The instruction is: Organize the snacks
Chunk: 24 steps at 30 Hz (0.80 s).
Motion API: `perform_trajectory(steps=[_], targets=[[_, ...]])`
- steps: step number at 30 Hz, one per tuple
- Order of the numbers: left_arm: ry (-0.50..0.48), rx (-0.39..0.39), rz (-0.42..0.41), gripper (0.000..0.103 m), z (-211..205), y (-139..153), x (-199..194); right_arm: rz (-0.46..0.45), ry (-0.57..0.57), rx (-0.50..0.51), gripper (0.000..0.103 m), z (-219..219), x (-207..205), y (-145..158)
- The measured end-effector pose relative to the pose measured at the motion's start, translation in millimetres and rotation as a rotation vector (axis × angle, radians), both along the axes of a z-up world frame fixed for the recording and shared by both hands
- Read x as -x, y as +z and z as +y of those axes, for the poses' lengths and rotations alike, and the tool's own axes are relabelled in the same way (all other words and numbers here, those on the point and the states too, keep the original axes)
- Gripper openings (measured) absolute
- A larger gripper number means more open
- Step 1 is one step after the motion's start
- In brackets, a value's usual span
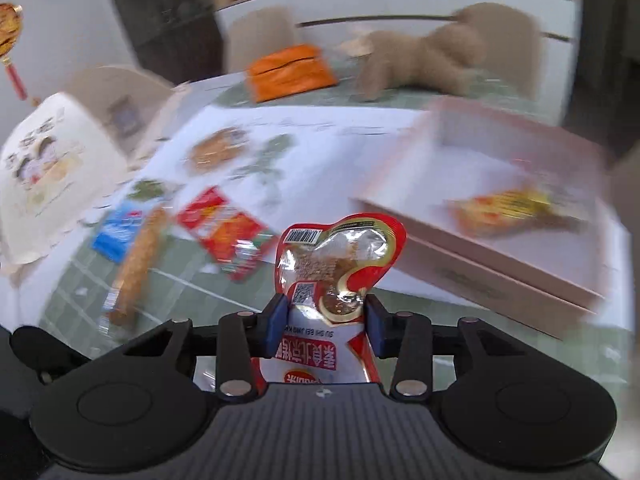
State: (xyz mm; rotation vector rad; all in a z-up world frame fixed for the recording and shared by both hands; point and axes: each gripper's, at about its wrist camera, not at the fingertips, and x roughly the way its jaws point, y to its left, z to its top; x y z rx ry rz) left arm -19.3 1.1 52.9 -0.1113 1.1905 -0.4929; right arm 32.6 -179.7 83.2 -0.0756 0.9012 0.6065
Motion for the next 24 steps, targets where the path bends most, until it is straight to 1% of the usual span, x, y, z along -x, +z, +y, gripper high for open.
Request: perform_trajectory(steps=[1,3,5,7,9,11,13,14,15,16,17,19,21,22,24], targets=[[0.006,-0.014,0.001,0.032,0,-2,-3,-0.020,-0.030,0.031,0.032,-10,4,-1],[0.025,-0.035,-0.010,0.031,3,-4,-9,-0.058,-0.090,0.106,0.029,-29,13,-7],[0.051,-0.077,-0.035,0.031,7,-2,-17,-0.034,-0.119,0.103,0.029,-47,18,-14],[0.092,-0.137,-0.061,0.030,14,1,-22,-0.009,-0.149,0.096,0.029,-61,23,-24],[0.149,-0.156,-0.074,0.030,26,7,-27,0.009,-0.172,0.100,0.030,-67,27,-35],[0.195,-0.106,-0.072,0.030,38,15,-30,0.038,-0.188,0.064,0.034,-69,31,-42],[0.254,0.034,-0.017,0.030,48,19,-33,0.047,-0.199,0.042,0.057,-66,34,-48],[0.285,0.112,0.020,0.030,51,18,-36,0.039,-0.210,0.043,0.061,-64,37,-51],[0.313,0.171,0.055,0.030,50,16,-39,0.029,-0.224,0.037,0.066,-66,39,-54],[0.332,0.201,0.078,0.030,47,13,-43,0.029,-0.233,0.029,0.070,-65,39,-56],[0.352,0.207,0.092,0.030,43,9,-48,0.031,-0.244,0.015,0.072,-67,39,-57],[0.397,0.171,0.105,0.030,31,3,-60,0.021,-0.253,0.012,0.074,-64,40,-59],[0.400,0.123,0.090,0.030,17,-3,-68,0.012,-0.255,0.025,0.075,-61,41,-60],[0.382,0.079,0.076,0.030,10,-5,-71,0.012,-0.255,0.027,0.075,-61,41,-60],[0.311,-0.006,0.034,0.031,-6,-8,-74,0.007,-0.246,0.036,0.076,-64,42,-61]])
